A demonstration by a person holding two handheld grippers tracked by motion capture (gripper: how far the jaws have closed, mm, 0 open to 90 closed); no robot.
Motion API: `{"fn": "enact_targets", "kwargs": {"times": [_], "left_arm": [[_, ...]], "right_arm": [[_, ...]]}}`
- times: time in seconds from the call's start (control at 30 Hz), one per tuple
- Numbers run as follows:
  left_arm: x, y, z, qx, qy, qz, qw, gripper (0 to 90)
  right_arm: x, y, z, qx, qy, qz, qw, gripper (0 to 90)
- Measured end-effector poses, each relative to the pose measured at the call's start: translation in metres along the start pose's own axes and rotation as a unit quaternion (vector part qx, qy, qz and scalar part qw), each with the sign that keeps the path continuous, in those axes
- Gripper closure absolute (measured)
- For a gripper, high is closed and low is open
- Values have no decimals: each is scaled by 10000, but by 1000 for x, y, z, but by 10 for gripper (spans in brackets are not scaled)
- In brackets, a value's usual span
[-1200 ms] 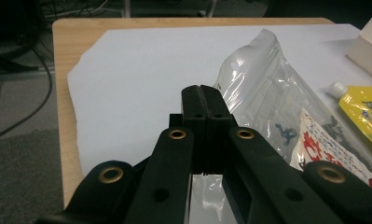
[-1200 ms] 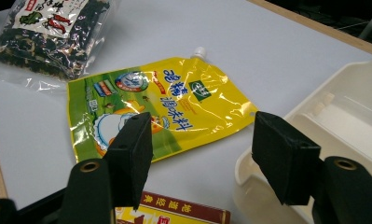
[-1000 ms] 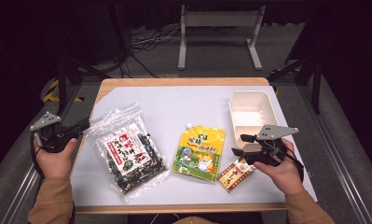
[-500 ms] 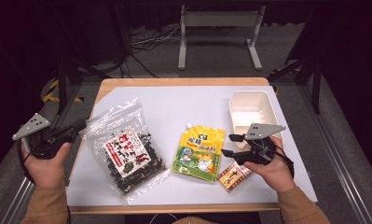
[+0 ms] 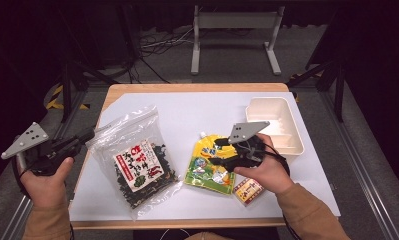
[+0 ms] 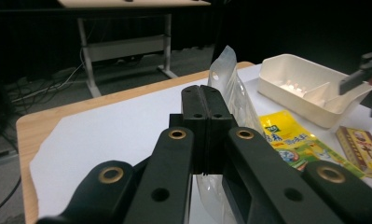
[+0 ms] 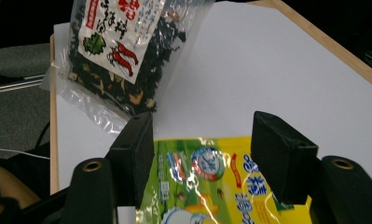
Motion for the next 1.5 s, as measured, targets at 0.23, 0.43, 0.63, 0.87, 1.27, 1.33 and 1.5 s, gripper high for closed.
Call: {"fn": "enact_targets", "kwargs": {"times": [0.23,0.43,0.63,0.87,1.27,1.33,1.5], "left_arm": [[3,-12,-6,-218,-94,165,9996,900],[4,-19,-10,-371,-109,206,9990,900],[6,-26,-14,-481,-176,315,9982,900],[9,-38,-19,-712,-224,409,9964,900],[11,-46,-22,-861,-283,552,9944,900],[11,-47,-23,-880,-303,568,9940,900],[11,-48,-23,-893,-319,617,9936,900]], "right_arm": [[-21,0,-27,113,-90,-241,9996,393],[-35,-5,-42,-114,-214,-545,9982,390],[-49,-10,-61,-62,-172,-642,9978,373],[-66,-14,-68,-28,-110,-641,9979,346],[-88,-15,-76,-128,-71,-999,9949,334],[-91,-14,-78,-109,-48,-1069,9942,334],[-96,-12,-85,-63,-76,-1293,9916,375]]}}
Point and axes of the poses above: each handheld gripper's, and its own axes: x roughly backward along the jaws, z roughly out of its underside, y roughly to its left, the point moved 3 cm from there along -x, roughly forward along the jaws, and after that the axes turned 1 degree about x, right-handed, at the moved point
